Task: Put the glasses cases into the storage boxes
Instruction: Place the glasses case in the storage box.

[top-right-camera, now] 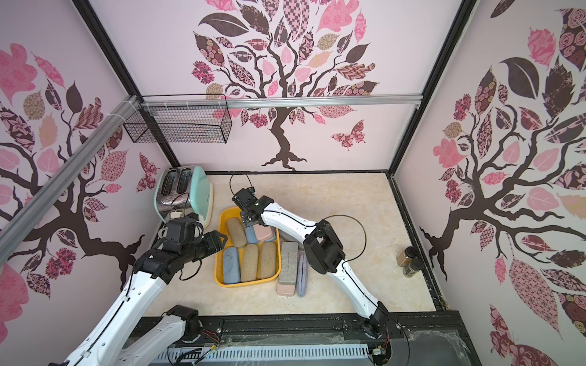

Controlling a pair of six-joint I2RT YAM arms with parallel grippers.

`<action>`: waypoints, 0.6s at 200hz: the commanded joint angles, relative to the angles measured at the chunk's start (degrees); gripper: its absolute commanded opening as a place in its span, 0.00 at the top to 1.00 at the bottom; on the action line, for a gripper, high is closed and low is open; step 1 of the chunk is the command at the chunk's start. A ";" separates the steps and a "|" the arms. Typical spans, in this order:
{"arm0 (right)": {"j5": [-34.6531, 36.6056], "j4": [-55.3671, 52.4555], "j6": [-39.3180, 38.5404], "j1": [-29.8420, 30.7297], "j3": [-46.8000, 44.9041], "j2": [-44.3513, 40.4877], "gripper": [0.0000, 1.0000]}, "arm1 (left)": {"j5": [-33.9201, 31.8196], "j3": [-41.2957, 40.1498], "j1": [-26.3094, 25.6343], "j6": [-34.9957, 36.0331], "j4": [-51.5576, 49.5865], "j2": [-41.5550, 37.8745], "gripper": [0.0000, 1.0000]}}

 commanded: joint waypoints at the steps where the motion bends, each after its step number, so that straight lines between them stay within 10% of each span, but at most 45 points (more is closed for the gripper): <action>1: 2.97 -3.70 1.71 0.93 0.08 -8.82 0.07 | -0.11 -0.78 -0.20 0.33 -0.23 0.05 0.38; 71: 3.48 7.62 10.67 -3.09 -48.74 -45.15 0.08 | 6.01 1.65 -1.30 1.30 0.92 5.15 0.37; 120: 0.44 6.58 14.99 -5.64 -66.83 -58.22 0.06 | 6.93 2.83 -4.86 -1.46 5.49 10.20 0.33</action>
